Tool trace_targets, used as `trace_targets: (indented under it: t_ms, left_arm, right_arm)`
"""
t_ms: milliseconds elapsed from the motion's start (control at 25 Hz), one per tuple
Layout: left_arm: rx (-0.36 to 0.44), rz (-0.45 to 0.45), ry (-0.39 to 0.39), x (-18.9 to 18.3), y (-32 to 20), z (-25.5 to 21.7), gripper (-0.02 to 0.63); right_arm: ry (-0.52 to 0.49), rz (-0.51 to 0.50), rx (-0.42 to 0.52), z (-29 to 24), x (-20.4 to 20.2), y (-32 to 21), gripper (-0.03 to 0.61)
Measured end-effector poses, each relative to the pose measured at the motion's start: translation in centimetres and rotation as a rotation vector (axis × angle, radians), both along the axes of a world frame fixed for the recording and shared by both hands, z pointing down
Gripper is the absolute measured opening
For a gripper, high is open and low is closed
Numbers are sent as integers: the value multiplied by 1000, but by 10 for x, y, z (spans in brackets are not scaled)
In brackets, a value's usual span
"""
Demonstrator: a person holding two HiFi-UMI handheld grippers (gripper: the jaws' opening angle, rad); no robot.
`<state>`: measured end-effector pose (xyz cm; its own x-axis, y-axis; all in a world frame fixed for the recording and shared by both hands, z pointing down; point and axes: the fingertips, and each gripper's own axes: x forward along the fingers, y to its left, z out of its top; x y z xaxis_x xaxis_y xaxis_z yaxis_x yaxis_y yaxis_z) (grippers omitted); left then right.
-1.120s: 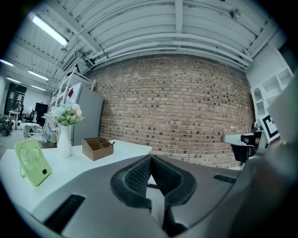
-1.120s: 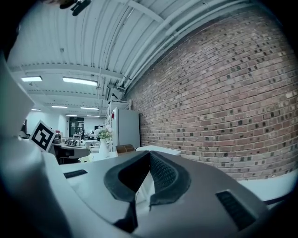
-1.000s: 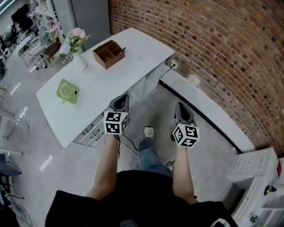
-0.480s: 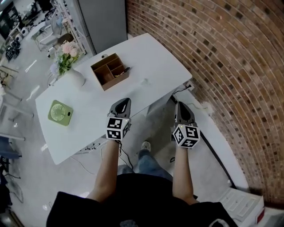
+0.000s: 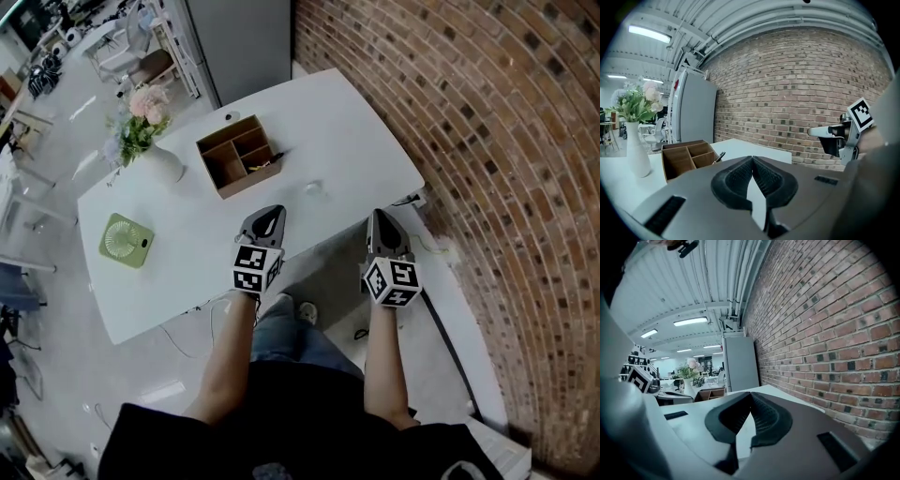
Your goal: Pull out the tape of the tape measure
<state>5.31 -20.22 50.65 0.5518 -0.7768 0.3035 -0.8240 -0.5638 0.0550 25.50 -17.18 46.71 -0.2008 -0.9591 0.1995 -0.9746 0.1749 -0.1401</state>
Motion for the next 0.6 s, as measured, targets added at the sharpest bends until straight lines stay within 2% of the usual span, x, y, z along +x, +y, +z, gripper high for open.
trace_targets:
  t_ms: [160,480,600]
  left_arm:
    - [-36,32,-33,10,-16,22,21]
    - [-67,63,-35,29,-59,42,23]
    - [-97,107,-49,40,-72,56,25]
  right_arm:
    - [7,-1,-20,4,6,-20,2]
    - [23,-45,-65,22,-6,-58,3]
    - [21,-59,-87,31,-9,-69,2]
